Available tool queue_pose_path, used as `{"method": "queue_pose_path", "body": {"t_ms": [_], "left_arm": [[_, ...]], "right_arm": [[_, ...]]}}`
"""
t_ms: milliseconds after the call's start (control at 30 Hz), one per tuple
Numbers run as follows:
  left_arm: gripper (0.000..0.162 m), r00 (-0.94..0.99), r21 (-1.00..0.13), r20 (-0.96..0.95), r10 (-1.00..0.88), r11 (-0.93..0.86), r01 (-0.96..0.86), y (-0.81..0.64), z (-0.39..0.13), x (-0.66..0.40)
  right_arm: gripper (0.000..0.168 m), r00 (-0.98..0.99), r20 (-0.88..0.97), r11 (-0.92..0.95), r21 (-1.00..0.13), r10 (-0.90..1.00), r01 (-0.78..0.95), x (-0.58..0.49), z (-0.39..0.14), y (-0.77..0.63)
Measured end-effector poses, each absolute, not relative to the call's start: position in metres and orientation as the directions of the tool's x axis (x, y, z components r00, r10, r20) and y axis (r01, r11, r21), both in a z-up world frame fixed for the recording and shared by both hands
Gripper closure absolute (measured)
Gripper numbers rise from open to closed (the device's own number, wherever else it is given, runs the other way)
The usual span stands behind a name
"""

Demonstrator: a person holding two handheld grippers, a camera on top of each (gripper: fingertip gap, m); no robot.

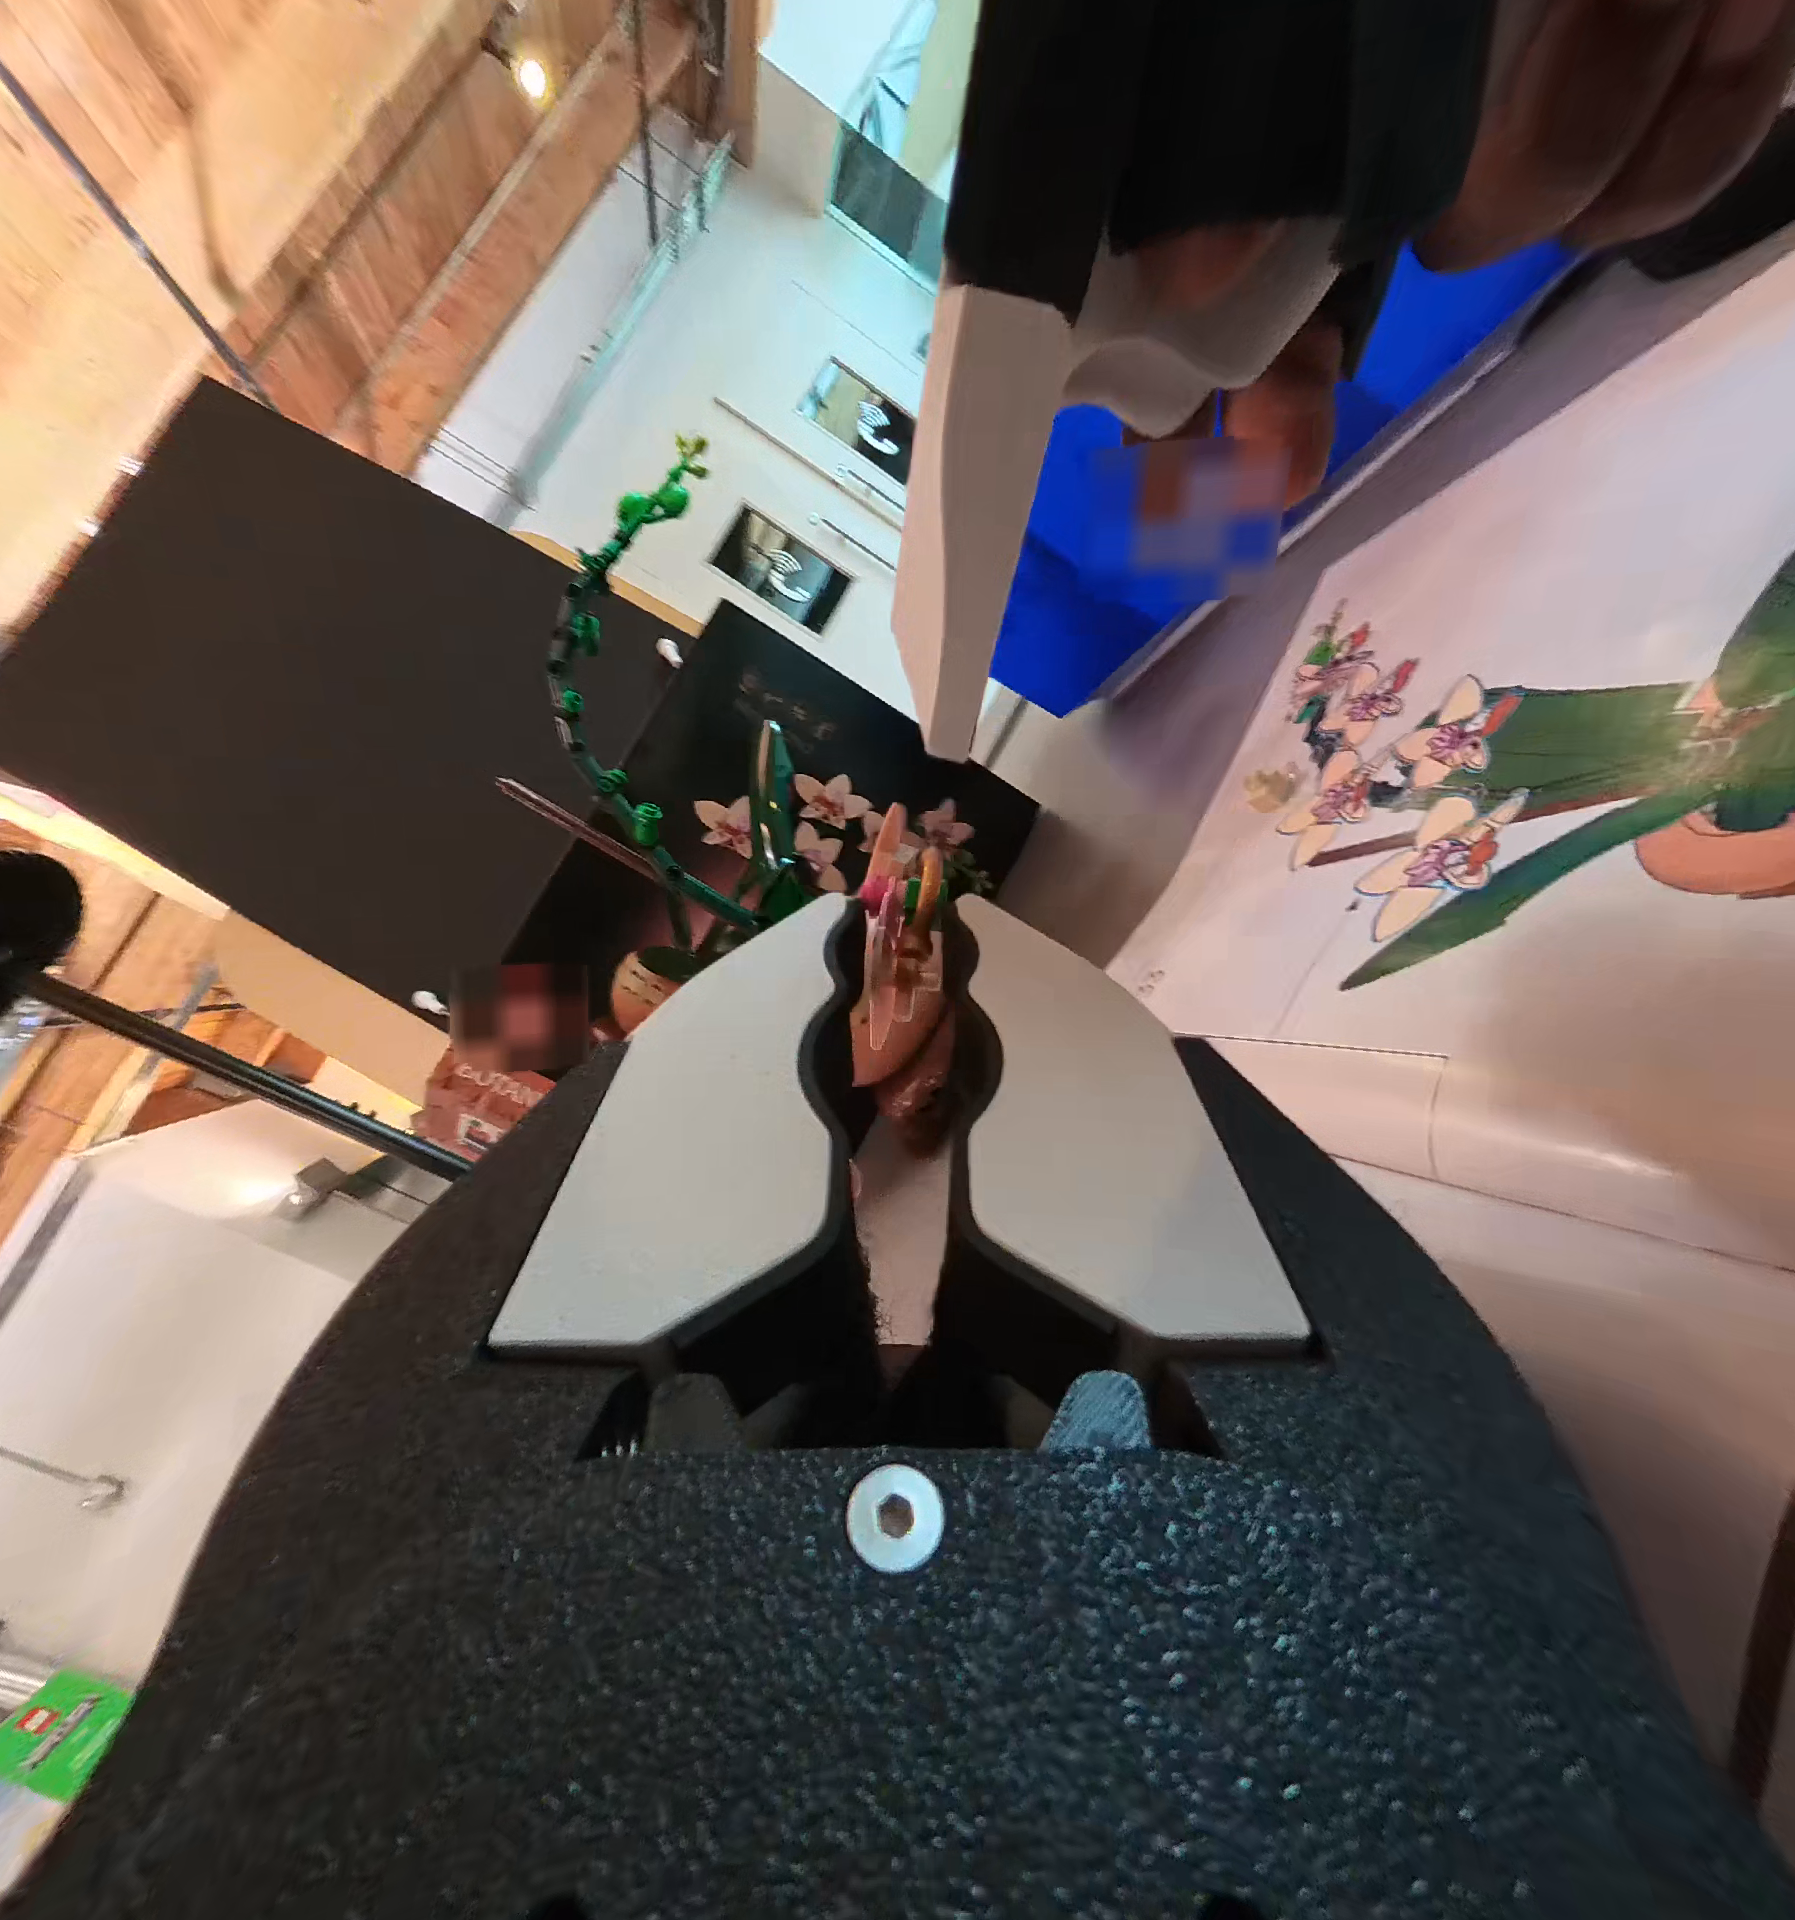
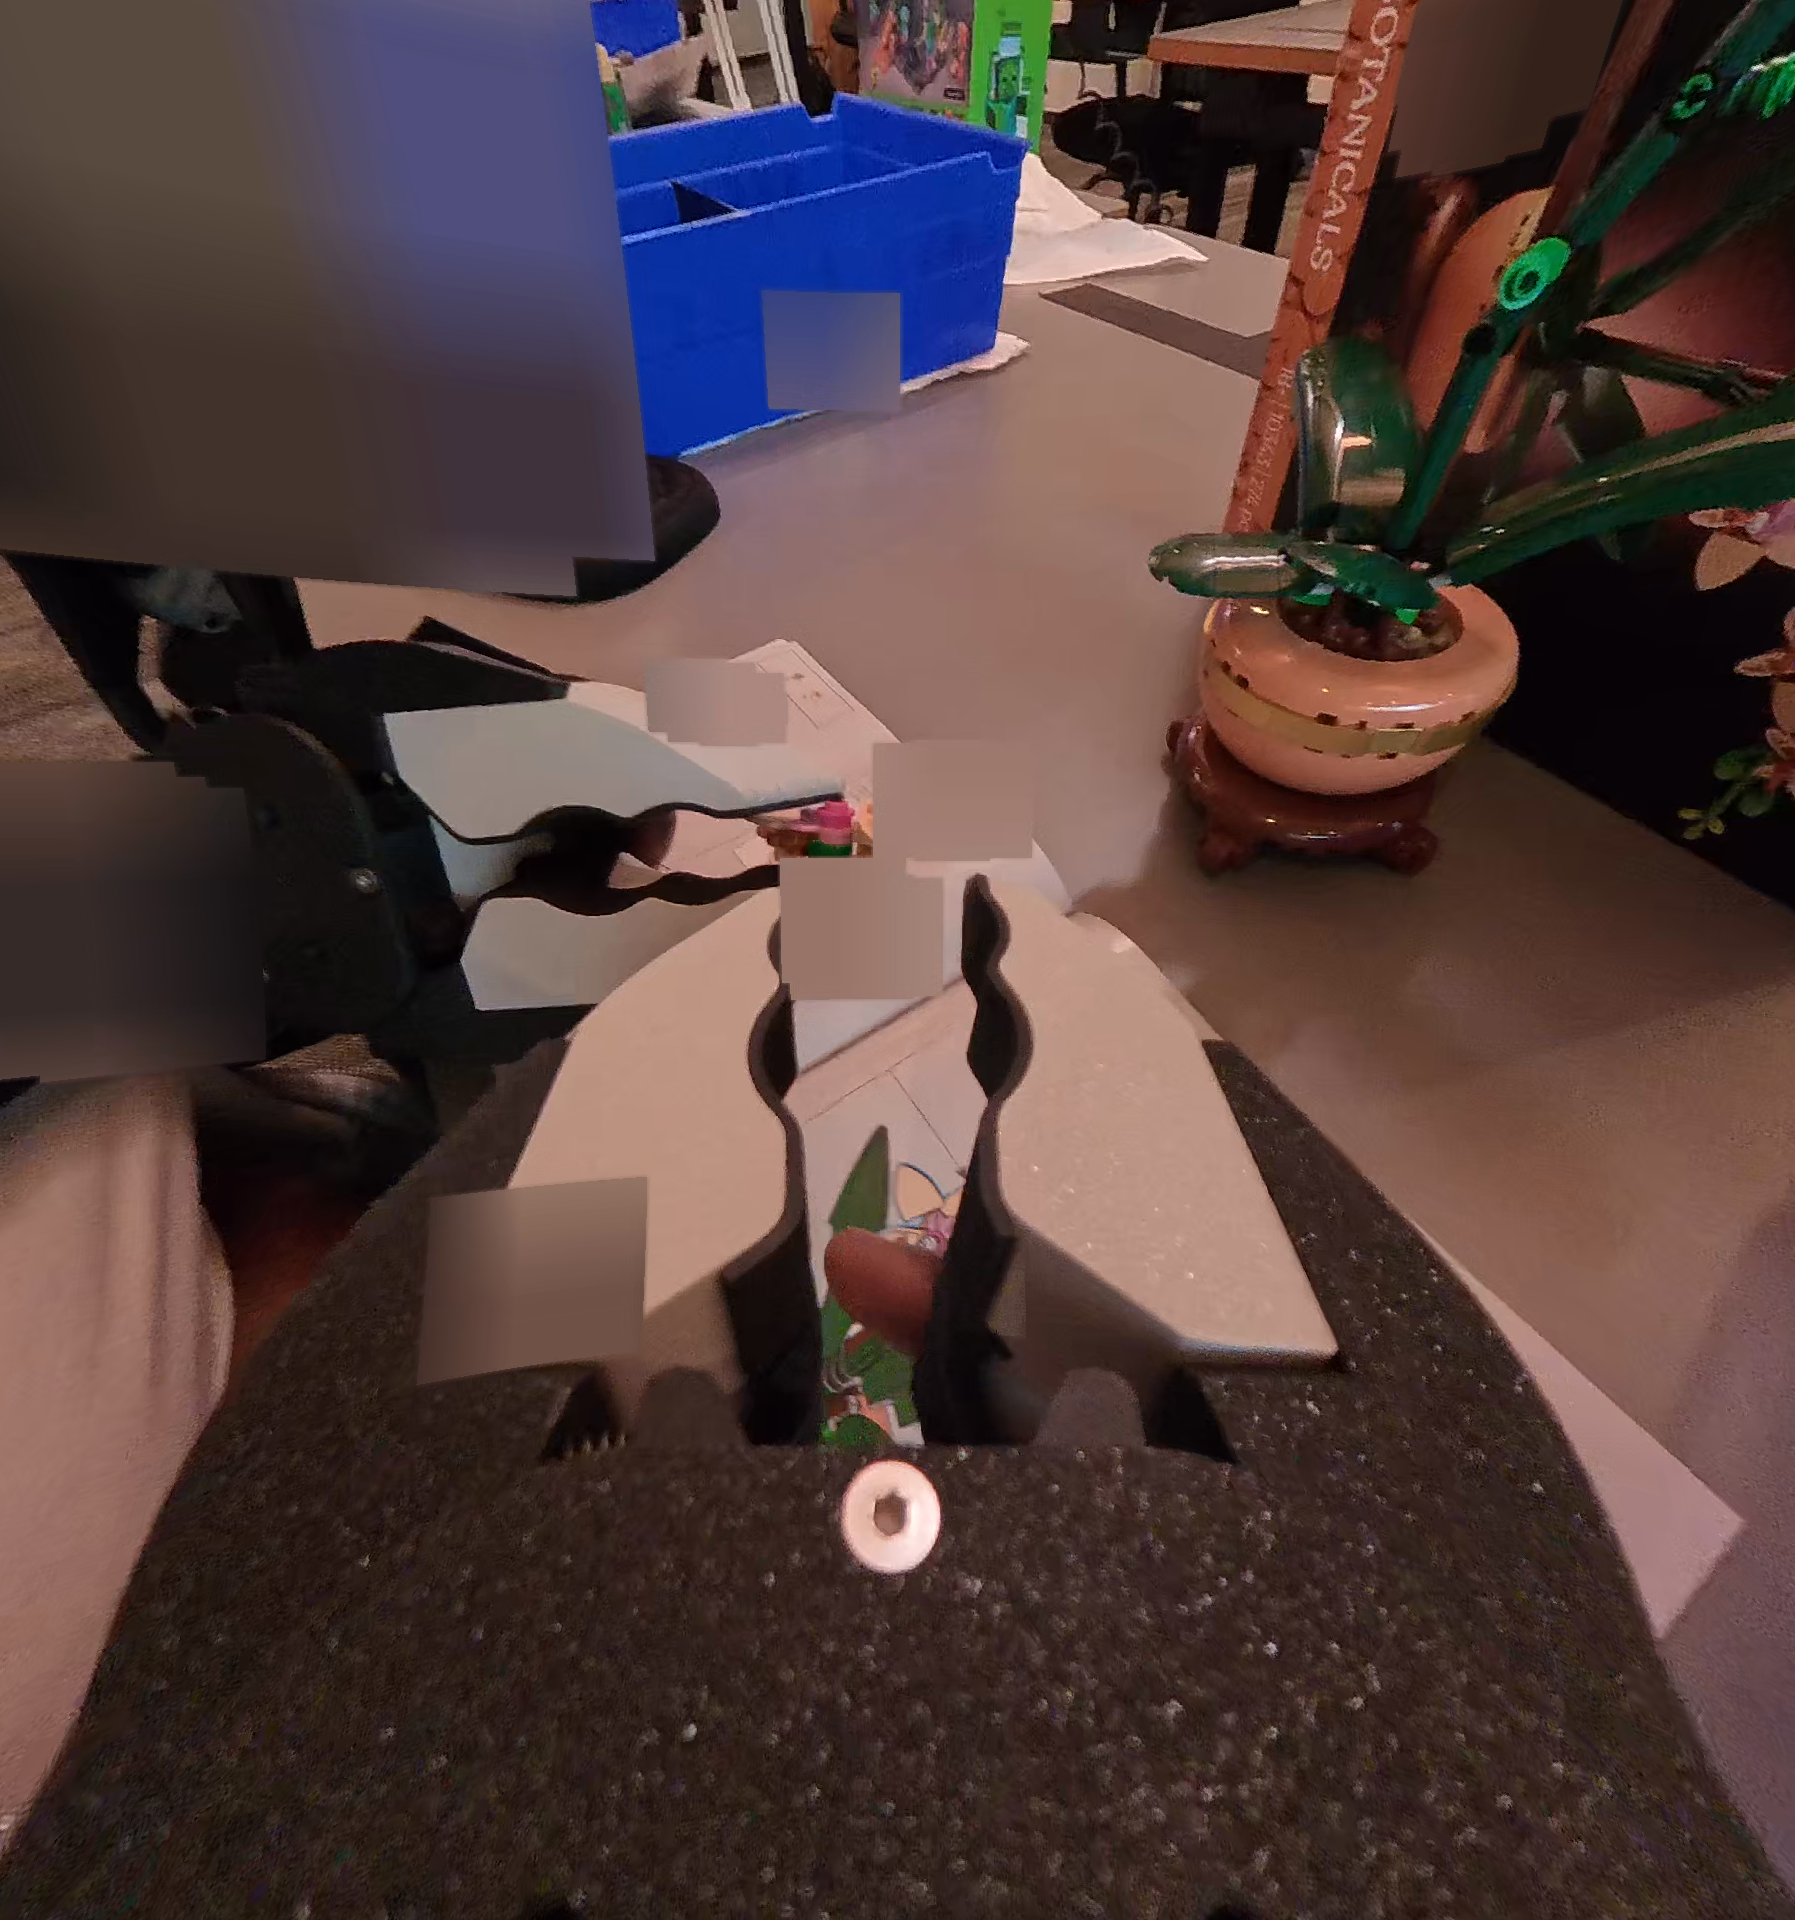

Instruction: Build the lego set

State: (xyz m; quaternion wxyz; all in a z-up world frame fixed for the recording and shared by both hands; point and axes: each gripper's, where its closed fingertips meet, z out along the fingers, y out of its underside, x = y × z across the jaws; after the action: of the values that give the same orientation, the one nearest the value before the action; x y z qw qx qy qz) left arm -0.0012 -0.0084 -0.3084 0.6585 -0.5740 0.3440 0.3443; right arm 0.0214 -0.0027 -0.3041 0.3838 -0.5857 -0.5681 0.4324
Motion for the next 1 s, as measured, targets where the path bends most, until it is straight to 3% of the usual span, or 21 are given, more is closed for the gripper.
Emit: {"method": "queue_pose_path", "body": {"t_ms": [233, 567, 1000], "left_arm": [[0.149, 0.523, -0.509, -0.847, 0.098, 0.139, -0.85, -0.012, -0.301, 0.0], [0.149, 0.501, -0.486, -0.862, 0.079, 0.151, -0.86, -0.012, -0.303, 0.005], [0.149, 0.479, -0.461, -0.875, 0.073, 0.179, -0.869, -0.015, -0.301, 0.009]], "right_arm": [[0.153, -0.054, -0.231, -0.208, -0.938, 0.971, 0.277, 0.01, -0.295, -0.007], [0.159, -0.088, -0.189, -0.143, -0.916, 0.978, 0.374, 0.006, -0.306, -0.01], [0.162, -0.149, -0.166, -0.104, -0.929, 0.975, 0.355, 0.009, -0.304, -0.013]]}}
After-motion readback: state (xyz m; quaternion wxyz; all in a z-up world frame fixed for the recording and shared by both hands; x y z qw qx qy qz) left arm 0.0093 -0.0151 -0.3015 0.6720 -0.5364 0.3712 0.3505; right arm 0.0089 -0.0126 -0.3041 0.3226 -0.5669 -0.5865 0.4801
